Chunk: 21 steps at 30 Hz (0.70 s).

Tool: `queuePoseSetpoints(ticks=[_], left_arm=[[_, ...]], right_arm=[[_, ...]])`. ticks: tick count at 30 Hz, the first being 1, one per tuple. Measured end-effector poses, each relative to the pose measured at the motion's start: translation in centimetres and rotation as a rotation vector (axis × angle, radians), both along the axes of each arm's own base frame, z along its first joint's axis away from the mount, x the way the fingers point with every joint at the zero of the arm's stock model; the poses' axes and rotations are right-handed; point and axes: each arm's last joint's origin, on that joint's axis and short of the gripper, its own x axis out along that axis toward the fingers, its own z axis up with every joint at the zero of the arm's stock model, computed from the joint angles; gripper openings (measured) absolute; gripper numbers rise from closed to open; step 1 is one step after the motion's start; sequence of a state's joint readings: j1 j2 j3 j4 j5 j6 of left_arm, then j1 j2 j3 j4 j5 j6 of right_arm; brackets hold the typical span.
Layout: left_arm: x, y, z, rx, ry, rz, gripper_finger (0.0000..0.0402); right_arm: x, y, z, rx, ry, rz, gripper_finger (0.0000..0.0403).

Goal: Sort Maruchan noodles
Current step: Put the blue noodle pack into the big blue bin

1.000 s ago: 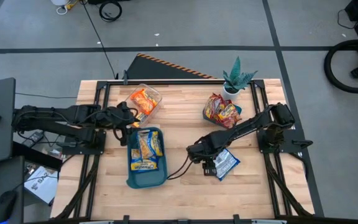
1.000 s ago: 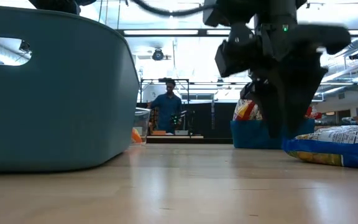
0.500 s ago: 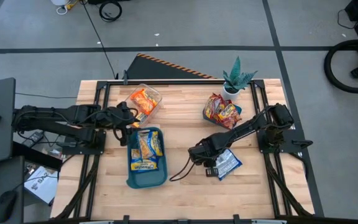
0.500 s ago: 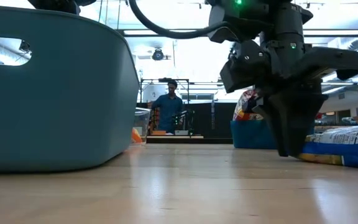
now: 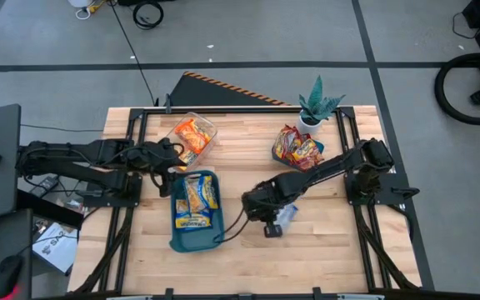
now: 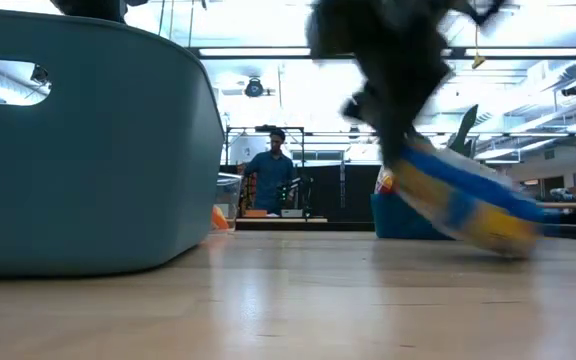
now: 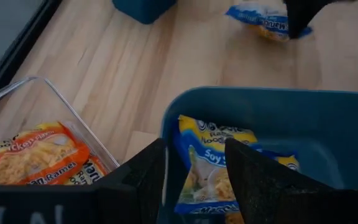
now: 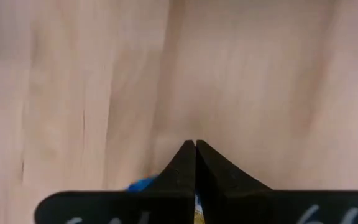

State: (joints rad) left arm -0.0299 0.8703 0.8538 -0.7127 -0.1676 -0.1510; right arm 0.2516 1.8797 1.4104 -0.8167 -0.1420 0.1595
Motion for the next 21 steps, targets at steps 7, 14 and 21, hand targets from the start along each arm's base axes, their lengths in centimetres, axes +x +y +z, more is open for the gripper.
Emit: queuePoseSetpoints(ticks=[7,14,21], left_arm=[[-0.9,-0.2,2.9,-0.055,0.002,-0.037,0.0172],[-1.7,-0.1,6.0,-0.051,-0.051,-0.043,0.0172],[-1.7,-0.1,6.9,-0.049,-0.090,-0.041,0.0172]], right_arm=[[2.7,0.3,8.6,-0.155,-0.294,0.055,0.0005],[4.3,0.1,14.8,-0.255,-0.614,0.128,0.0005],[5.9,-0.9,17.2,-0.177,-0.900,0.295,0.0005]])
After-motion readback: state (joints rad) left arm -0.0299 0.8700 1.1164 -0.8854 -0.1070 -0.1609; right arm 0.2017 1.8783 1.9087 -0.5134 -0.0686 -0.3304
